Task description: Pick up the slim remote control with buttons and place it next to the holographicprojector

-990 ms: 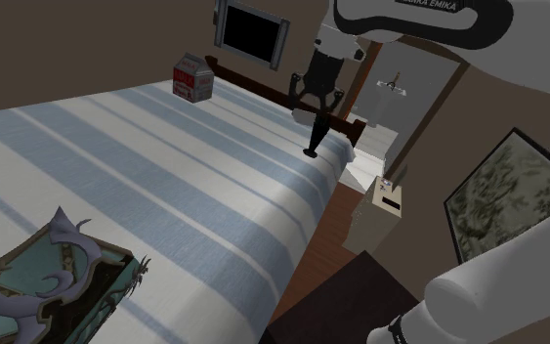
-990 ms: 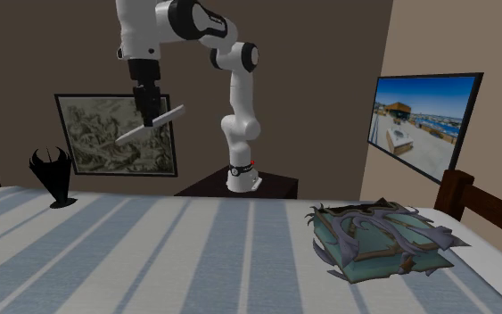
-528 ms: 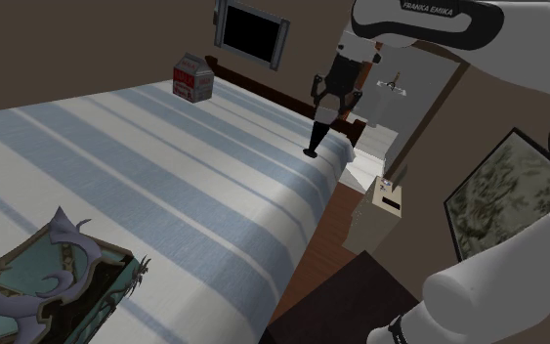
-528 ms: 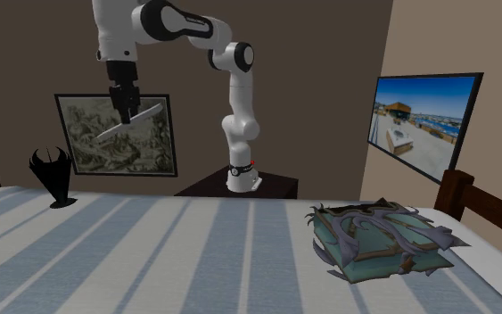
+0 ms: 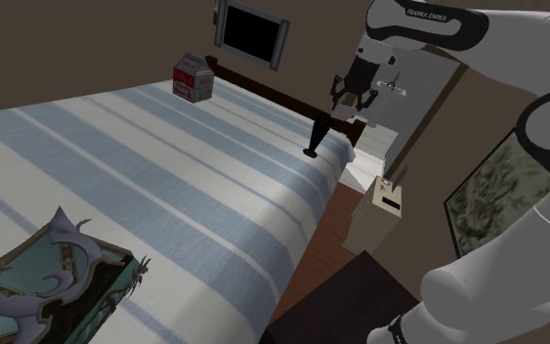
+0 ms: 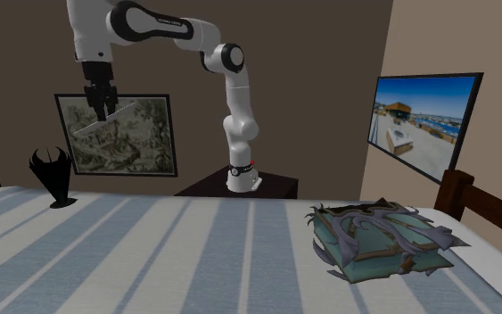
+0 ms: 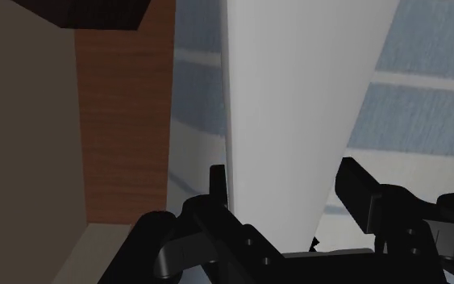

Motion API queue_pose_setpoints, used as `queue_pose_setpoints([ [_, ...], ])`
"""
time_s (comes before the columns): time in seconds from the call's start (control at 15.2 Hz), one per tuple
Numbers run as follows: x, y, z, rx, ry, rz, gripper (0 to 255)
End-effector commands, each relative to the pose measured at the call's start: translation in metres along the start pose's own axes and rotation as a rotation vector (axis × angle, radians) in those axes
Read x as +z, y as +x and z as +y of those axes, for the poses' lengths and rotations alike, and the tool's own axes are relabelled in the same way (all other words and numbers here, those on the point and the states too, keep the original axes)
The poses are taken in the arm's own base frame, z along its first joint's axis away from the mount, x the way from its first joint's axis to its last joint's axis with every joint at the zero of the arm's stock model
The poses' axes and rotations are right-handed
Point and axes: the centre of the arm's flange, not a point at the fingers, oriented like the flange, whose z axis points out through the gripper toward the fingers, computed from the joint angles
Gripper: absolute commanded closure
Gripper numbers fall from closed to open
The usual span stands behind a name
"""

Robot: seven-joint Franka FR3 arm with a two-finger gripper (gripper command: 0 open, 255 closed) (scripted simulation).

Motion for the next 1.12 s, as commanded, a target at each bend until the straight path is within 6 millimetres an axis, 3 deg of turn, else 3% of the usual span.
queue_pose_setpoints([
  [0.0,0.0,0.023,0.015,-0.001,0.0,0.001,255],
  [0.99,-0.004,0.197,0.119,-0.001,0.0,0.001,255],
  [1.06,0.002,0.197,0.119,-0.001,0.0,0.001,255],
])
